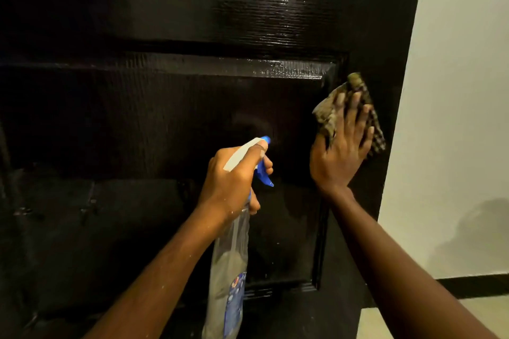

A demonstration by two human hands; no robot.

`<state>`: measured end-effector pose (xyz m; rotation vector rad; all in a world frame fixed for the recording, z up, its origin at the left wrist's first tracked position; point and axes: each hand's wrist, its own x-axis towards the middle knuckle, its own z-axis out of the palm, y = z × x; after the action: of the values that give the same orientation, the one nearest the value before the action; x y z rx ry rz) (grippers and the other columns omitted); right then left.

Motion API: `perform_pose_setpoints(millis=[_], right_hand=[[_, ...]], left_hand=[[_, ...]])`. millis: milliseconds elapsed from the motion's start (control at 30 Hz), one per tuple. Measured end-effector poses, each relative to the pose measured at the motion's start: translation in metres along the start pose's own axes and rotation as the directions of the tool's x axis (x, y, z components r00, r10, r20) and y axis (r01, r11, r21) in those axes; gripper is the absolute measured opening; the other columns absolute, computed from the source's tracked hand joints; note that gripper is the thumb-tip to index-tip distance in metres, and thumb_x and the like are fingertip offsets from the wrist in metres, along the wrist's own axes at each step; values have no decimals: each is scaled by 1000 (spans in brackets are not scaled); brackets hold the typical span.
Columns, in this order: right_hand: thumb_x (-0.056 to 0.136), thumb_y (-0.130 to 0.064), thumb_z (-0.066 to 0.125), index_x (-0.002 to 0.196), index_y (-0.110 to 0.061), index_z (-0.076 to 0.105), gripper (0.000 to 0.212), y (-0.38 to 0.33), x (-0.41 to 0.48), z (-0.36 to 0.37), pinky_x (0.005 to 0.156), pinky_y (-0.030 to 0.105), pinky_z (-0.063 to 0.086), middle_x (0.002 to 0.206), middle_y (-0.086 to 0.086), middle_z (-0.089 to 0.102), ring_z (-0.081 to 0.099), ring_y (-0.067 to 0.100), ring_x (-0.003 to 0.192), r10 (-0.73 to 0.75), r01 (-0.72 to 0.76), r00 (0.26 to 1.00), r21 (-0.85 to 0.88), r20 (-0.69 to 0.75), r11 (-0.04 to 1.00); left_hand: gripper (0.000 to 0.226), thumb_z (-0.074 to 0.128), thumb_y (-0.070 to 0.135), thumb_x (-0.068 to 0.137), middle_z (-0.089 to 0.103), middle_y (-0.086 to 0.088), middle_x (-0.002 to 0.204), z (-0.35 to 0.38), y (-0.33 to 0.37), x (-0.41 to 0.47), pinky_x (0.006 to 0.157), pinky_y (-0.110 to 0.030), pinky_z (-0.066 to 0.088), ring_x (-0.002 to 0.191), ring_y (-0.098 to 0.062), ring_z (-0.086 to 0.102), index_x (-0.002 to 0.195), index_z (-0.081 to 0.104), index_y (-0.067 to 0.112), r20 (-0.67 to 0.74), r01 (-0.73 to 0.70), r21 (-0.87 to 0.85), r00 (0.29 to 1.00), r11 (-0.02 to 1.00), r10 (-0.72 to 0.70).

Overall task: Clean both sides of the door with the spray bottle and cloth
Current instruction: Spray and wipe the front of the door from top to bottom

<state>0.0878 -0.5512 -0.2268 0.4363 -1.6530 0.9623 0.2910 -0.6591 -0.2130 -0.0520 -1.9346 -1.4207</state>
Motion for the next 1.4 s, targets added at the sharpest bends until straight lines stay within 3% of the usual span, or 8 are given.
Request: perform_pose_setpoints(millis=[133, 367, 633, 767, 900, 1033, 1167, 1400], right_hand=[[102, -45, 32, 159, -23, 24, 61, 59, -46, -2, 125, 51, 5, 167, -2, 12, 4, 20, 156, -174, 173, 981, 16, 87, 985], [99, -42, 32, 162, -23, 12, 69, 38, 24, -12, 125, 51, 1, 170, 1, 9, 3, 20, 157, 512, -483, 857, 249, -64, 840], [106, -45, 30, 158, -22, 26, 58, 76, -49, -3, 123, 57, 12, 166, 6, 17, 9, 26, 155, -283, 289, 952, -41, 114, 956], [101, -42, 30, 160, -34, 5, 65, 90, -85, -12, 125, 55, 2, 169, 6, 8, 3, 25, 156, 198, -200, 980, 105, 28, 974], [94, -43, 32, 161, -20, 10, 74, 47, -36, -7, 125, 47, 2, 169, 4, 10, 5, 17, 156, 708, -661, 705, 324, -41, 677], [102, -40, 33, 160, -18, 18, 63, 41, -51, 1, 125, 46, -1, 168, 11, 12, 4, 24, 156, 148, -146, 988, 69, -39, 987], [106, -44, 25, 160, -25, 16, 58, 98, -110, 1, 124, 51, 5, 168, -3, 1, -1, 19, 156, -213, 219, 968, -33, 132, 975], [97, -36, 31, 156, -30, 11, 62, 58, -103, -5, 125, 47, -5, 167, -1, 6, 0, 23, 156, 400, -386, 916, 290, 11, 876]], left_hand=[[44, 46, 35, 102, 71, -11, 82, 10, -5, -2, 42, -28, 44, 36, -28, 52, 79, 66, 3, 3, 9, 13, 1000, 1000, -9], [44, 44, 32, 103, 71, -10, 81, 18, -10, -6, 41, -27, 44, 34, -27, 52, 80, 66, 1, 13, 1, -8, 1000, 1000, -1], [48, 46, 45, 91, 72, -9, 80, 28, -21, -8, 40, -27, 45, 34, -26, 53, 77, 67, 4, -5, 3, -33, 1000, 999, -3], [44, 45, 35, 102, 71, -10, 80, 32, -27, -12, 41, -29, 47, 35, -27, 53, 79, 66, 4, -2, 8, -28, 1000, 1000, -8], [43, 44, 31, 102, 71, -11, 82, 37, -34, -14, 41, -30, 46, 35, -25, 52, 81, 65, 1, 9, 27, -42, 1000, 999, -27], [42, 44, 31, 103, 71, -12, 82, 43, -43, -14, 39, -28, 44, 34, -24, 52, 82, 66, 1, 11, 18, -33, 1000, 999, -18], [42, 43, 30, 103, 71, -12, 81, 47, -52, -18, 39, -27, 44, 33, -24, 53, 82, 66, 1, 12, 20, -16, 1000, 1000, -19], [43, 42, 29, 104, 71, -13, 81, 37, -60, -25, 39, -28, 45, 33, -26, 52, 81, 65, 0, 41, 36, -20, 999, 999, -35]])
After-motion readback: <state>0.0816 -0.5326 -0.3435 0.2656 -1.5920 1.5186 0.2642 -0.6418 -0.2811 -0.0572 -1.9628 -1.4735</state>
